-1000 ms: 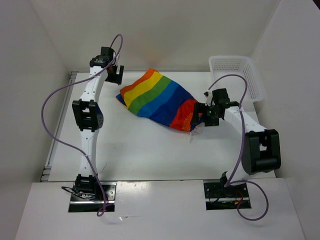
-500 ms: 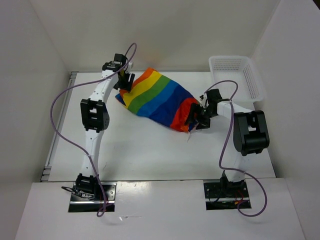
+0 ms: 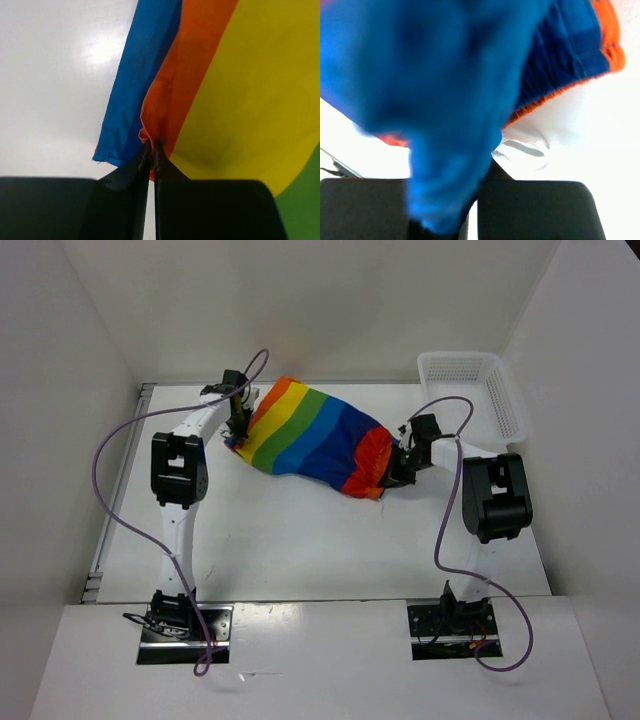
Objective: Fold and stack the shorts
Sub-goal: Fold the shorts
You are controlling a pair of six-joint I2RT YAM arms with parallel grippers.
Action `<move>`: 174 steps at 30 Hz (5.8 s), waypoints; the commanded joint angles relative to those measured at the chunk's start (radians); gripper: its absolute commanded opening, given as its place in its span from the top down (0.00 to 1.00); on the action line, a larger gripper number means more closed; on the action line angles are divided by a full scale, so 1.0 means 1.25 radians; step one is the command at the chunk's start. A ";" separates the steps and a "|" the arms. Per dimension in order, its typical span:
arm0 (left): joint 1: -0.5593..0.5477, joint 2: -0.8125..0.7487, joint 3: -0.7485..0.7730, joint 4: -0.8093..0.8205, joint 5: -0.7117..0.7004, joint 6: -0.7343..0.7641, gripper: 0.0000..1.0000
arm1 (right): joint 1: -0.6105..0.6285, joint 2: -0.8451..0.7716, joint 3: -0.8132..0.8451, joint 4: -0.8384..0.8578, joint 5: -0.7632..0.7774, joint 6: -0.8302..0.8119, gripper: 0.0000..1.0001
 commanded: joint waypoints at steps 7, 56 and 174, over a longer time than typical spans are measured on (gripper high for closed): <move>0.051 -0.274 -0.408 0.084 -0.033 0.004 0.93 | -0.040 -0.109 0.013 -0.056 -0.036 -0.208 1.00; -0.165 -0.359 -0.314 0.117 0.060 0.004 0.36 | -0.055 -0.014 -0.013 0.010 0.026 -0.086 0.86; -0.021 -0.133 -0.153 0.052 0.429 0.004 0.24 | 0.410 0.051 0.511 -0.151 0.224 -0.397 0.38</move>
